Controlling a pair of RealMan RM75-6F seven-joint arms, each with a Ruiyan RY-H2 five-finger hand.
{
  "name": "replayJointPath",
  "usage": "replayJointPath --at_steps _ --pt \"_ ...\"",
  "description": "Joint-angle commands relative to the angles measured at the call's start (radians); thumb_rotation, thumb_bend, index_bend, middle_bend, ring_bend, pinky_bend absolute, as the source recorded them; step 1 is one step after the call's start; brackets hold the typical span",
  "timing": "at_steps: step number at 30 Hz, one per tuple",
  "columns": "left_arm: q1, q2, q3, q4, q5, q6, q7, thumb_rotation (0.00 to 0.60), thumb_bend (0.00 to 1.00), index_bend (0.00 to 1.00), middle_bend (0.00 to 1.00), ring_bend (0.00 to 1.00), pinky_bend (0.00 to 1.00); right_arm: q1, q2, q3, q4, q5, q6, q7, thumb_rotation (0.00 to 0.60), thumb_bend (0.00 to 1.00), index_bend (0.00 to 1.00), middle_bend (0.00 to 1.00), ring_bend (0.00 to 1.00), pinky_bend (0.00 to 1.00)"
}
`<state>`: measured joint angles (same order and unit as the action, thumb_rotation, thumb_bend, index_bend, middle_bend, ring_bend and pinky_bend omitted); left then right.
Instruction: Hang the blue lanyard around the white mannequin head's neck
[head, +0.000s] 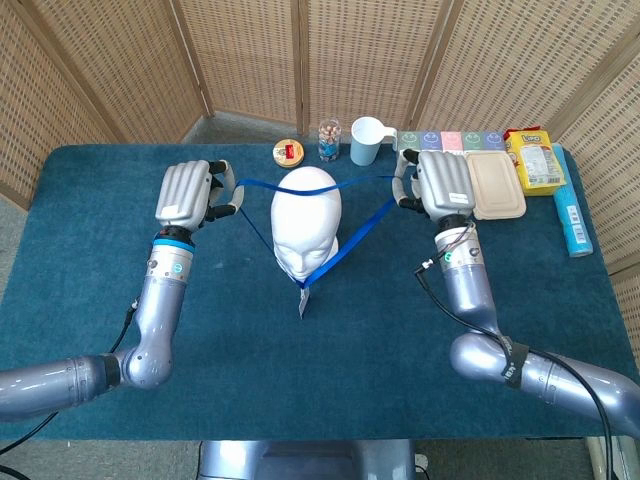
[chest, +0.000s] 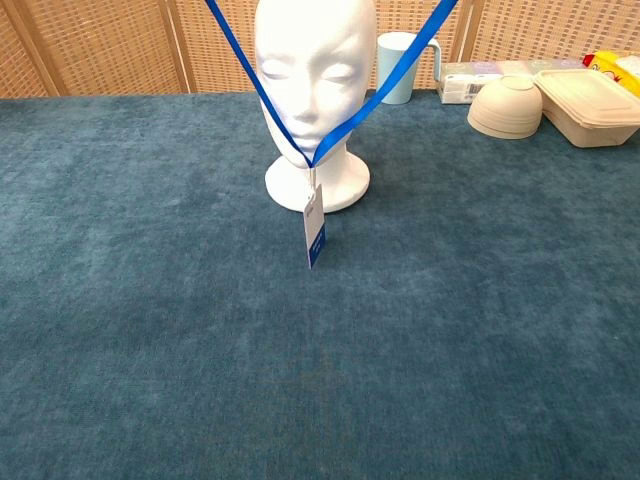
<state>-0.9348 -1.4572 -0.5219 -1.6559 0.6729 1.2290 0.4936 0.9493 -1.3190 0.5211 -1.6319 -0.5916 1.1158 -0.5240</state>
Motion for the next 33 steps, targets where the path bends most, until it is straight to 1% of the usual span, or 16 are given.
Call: replayJointPath --at_steps 1,5,12,25,33 --pt "-0.020 -0.013 -0.003 0.029 -0.016 -0.009 0.006 0.450 0.44 0.65 1.00 1.00 1.00 0.022 -0.013 -0.006 0.034 0.010 -0.014 -0.002 0.540 0.55 0.69 1.00 1.00 1.00" --pt "-0.037 -0.024 -0.004 0.057 -0.027 -0.014 0.007 0.457 0.44 0.65 1.00 1.00 1.00 0.043 -0.027 -0.011 0.075 0.019 -0.026 0.000 0.540 0.56 0.69 1.00 1.00 1.00" --pt "-0.053 -0.041 -0.003 0.104 -0.054 -0.025 0.002 0.452 0.44 0.65 1.00 1.00 1.00 0.068 -0.048 -0.026 0.137 0.031 -0.051 0.004 0.540 0.56 0.69 1.00 1.00 1.00" --pt "-0.065 -0.075 0.004 0.185 -0.089 -0.051 -0.022 0.452 0.44 0.65 1.00 1.00 1.00 0.104 -0.078 -0.045 0.212 0.037 -0.075 0.001 0.538 0.56 0.70 1.00 1.00 1.00" --pt "-0.067 -0.098 0.010 0.236 -0.100 -0.064 -0.038 0.450 0.44 0.65 1.00 1.00 1.00 0.130 -0.104 -0.054 0.279 0.051 -0.100 -0.008 0.542 0.56 0.70 1.00 1.00 1.00"
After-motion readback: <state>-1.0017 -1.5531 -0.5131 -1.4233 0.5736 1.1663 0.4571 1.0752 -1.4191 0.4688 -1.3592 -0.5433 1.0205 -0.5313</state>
